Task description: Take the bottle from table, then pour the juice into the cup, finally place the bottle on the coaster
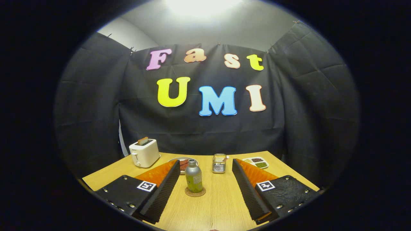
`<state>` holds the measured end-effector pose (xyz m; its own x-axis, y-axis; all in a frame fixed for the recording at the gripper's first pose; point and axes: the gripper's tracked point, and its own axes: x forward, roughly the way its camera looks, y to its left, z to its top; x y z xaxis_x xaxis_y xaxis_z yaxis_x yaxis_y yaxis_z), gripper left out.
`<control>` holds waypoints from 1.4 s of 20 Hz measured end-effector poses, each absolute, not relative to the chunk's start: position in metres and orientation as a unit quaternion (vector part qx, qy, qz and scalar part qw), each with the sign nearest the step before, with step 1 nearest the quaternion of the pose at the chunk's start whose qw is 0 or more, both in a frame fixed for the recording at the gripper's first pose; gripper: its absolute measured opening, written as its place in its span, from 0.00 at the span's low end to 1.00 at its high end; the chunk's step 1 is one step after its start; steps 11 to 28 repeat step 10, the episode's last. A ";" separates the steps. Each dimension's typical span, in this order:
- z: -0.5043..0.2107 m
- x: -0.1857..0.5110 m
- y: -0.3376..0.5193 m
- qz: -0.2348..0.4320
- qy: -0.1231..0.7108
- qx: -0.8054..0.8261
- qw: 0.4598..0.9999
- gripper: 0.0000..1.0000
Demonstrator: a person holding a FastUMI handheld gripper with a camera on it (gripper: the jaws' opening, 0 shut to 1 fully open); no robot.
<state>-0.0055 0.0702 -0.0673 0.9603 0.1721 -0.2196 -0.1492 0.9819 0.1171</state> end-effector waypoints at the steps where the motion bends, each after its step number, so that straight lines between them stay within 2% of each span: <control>1: -0.063 -0.010 0.065 0.075 0.112 0.056 0.989 0.98; 4: -0.052 -0.016 0.053 0.060 0.094 0.064 0.992 0.98; 9: -0.036 -0.018 0.051 0.072 0.077 0.044 0.993 0.99; 28: -0.038 -0.020 0.053 0.075 0.077 0.043 0.993 0.99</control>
